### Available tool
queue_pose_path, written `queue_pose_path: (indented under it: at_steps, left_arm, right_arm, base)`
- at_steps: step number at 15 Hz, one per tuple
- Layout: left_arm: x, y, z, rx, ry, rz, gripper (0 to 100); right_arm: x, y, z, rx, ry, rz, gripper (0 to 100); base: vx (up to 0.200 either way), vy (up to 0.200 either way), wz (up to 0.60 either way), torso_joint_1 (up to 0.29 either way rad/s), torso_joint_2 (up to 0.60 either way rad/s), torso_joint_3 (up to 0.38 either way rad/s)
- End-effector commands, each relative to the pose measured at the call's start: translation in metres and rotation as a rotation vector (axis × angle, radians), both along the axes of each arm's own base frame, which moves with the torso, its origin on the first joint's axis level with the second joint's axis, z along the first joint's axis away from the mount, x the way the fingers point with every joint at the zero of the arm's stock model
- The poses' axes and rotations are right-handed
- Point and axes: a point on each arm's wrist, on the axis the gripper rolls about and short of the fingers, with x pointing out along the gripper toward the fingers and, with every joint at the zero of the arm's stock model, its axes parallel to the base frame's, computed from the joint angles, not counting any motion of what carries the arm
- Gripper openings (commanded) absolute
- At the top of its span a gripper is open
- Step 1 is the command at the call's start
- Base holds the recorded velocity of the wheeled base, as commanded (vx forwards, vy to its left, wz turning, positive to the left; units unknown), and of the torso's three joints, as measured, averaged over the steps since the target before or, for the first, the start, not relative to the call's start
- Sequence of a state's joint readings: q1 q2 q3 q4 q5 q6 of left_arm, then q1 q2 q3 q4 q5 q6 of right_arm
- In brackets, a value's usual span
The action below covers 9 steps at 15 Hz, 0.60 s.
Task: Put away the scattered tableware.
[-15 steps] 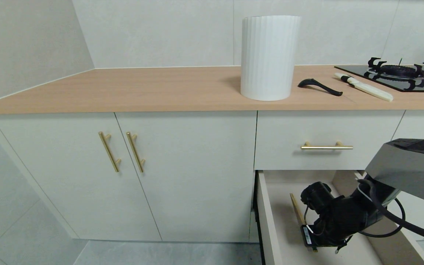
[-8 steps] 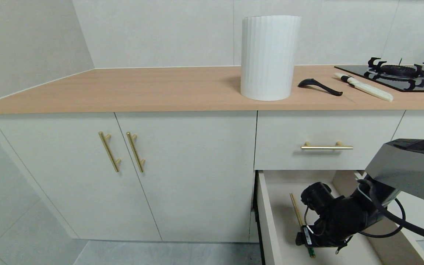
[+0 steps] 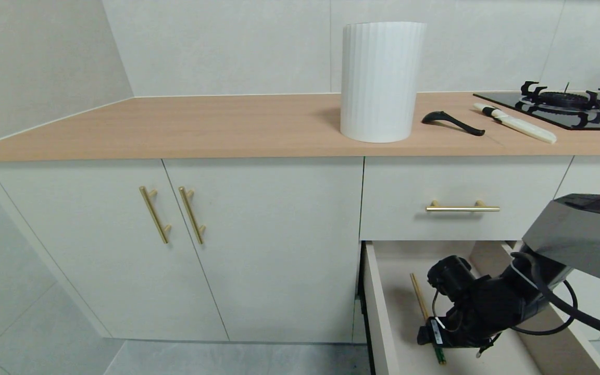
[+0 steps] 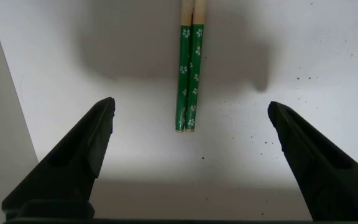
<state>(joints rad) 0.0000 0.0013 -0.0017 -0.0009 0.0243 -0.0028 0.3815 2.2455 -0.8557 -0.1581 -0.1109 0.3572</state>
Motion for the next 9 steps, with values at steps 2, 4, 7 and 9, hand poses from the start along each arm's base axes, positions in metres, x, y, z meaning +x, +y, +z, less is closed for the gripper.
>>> queue_pose_path:
  at_steps: [2,4,7,9]
  left_arm:
    - [0.000,0.000,0.000,0.000,0.000,0.000,100]
    - [0.000,0.000,0.000,0.000,0.000,0.000,100]
    - [0.000,0.000,0.000,0.000,0.000,0.000,100]
    - [0.000,0.000,0.000,0.000,0.001,0.000,100]
  right_arm:
    - [-0.014,-0.006,0.056,0.045,-0.140,-0.001,100]
    - [-0.031,-0.015,0.098,0.071,-0.256,0.023,100]
    - [-0.065,-0.033,0.160,0.082,-0.466,0.081,100]
    - [-0.078,-0.038,0.182,0.091,-0.550,0.096,100]
  base:
    - [0.000,0.000,0.00,0.000,0.00,0.000]
    - [0.000,0.000,0.00,0.000,0.00,0.000]
    - [0.000,0.000,0.00,0.000,0.00,0.000]
    - [0.000,0.000,0.00,0.000,0.00,0.000]
